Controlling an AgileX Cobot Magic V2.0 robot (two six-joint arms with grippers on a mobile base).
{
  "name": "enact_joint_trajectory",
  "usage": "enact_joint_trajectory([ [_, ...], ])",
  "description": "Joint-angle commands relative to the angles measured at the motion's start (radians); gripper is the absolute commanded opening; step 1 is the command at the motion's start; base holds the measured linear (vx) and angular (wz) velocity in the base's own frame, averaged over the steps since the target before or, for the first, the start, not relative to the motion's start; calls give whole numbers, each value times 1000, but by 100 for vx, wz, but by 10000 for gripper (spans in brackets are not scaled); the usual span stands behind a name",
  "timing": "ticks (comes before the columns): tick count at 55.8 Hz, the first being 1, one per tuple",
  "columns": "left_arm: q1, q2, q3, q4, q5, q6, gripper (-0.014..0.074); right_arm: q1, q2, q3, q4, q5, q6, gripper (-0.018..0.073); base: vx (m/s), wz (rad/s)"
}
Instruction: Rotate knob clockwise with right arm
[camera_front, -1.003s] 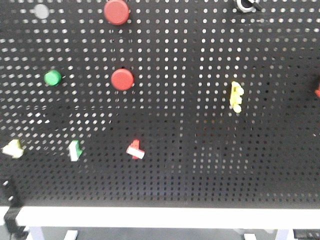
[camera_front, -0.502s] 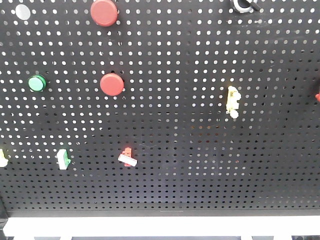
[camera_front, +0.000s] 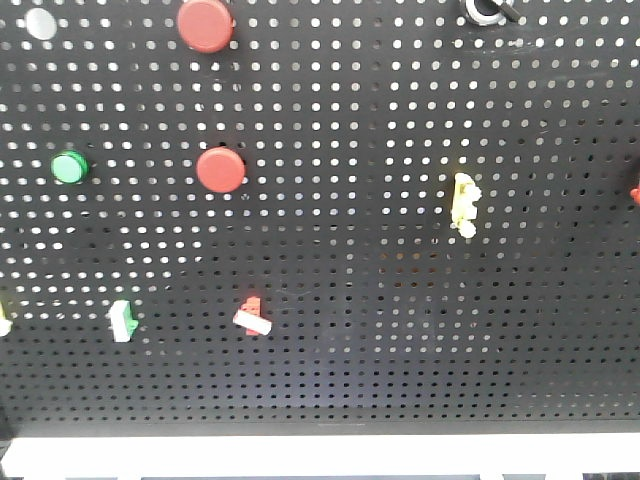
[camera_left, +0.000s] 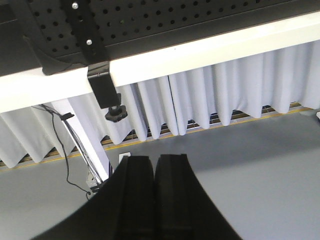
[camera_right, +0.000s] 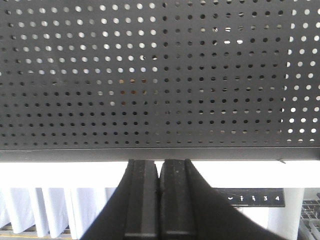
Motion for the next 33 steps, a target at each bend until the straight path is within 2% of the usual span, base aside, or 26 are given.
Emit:
enact_joint_trajectory([
  [1, -1, -10, 8, 0, -78, -11, -6, -4, -10, 5, -10, -80, -6, -9, 6, -4],
  [33, -1, -10, 8, 0, -78, -11, -6, -4, -10, 5, -10, -81, -6, -9, 9, -6],
])
